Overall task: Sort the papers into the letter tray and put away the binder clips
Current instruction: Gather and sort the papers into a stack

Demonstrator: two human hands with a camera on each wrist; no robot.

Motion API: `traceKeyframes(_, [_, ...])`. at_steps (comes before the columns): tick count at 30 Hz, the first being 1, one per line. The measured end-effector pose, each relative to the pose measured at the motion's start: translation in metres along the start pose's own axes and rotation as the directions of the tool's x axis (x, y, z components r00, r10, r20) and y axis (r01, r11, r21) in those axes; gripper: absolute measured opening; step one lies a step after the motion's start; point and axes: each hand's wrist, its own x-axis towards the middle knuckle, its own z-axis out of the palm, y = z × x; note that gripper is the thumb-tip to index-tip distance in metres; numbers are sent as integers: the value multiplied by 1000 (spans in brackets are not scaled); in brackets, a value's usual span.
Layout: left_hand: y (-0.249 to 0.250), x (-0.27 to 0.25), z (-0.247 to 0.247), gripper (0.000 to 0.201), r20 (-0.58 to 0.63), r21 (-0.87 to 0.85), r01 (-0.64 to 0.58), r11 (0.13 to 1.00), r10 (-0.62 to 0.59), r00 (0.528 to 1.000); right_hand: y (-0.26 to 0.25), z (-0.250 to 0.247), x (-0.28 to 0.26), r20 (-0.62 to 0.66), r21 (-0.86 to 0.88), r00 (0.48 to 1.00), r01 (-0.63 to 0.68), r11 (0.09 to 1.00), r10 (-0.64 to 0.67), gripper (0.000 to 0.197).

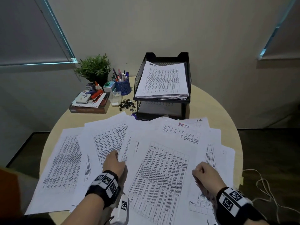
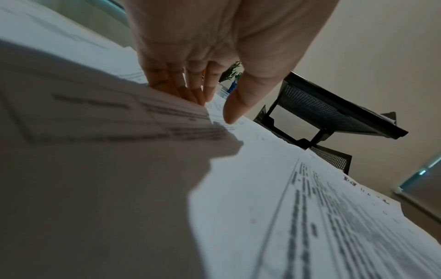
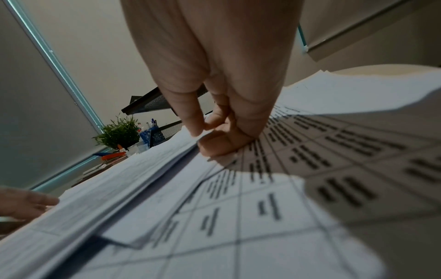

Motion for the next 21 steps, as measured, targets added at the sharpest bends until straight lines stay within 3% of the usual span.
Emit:
traceKeyframes(4, [-9, -4, -4, 12, 58, -71, 5, 997, -1, 998, -7, 3, -4, -62, 17, 998, 9, 1000, -8, 20])
traceKeyframes(10, [-10, 0, -5, 5, 61, -259, 12, 966, 4, 998, -10, 20, -1, 6, -1, 997, -74, 997, 74, 45])
traceKeyframes(14, [-13, 1, -13, 7, 45, -330, 2, 944, 14, 999, -14, 31, -4, 4, -225, 999, -41, 973, 43, 43])
traceKeyframes(21, [-35, 12, -42, 9, -15, -435, -6, 900, 0, 1000, -26, 35, -14, -234, -158, 970, -100, 982, 61, 32])
